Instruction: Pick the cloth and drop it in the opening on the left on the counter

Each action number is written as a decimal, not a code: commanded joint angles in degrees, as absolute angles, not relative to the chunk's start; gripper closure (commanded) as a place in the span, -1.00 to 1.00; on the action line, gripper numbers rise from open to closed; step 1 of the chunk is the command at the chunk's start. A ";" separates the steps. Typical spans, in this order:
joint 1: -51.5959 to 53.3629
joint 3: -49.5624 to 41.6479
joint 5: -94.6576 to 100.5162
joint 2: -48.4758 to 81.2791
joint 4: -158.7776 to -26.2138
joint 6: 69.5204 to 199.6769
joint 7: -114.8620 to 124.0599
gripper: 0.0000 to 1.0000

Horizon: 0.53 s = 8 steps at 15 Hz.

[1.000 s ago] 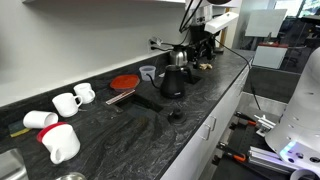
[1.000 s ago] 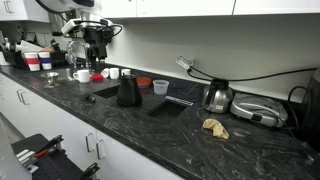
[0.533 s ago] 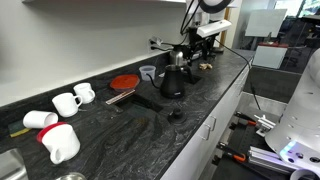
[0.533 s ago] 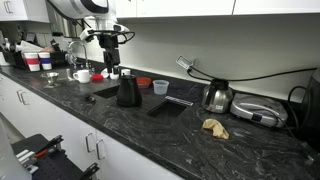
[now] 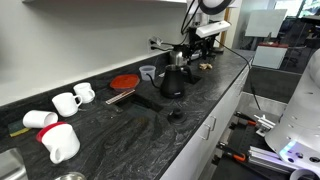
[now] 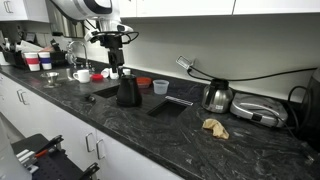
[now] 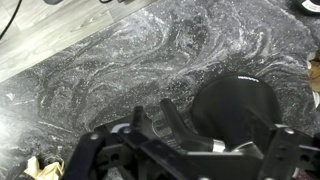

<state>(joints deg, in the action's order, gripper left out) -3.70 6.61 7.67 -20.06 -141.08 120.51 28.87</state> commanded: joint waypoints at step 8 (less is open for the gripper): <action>-6.19 5.12 8.34 -19.15 -140.33 120.99 33.24 -1.00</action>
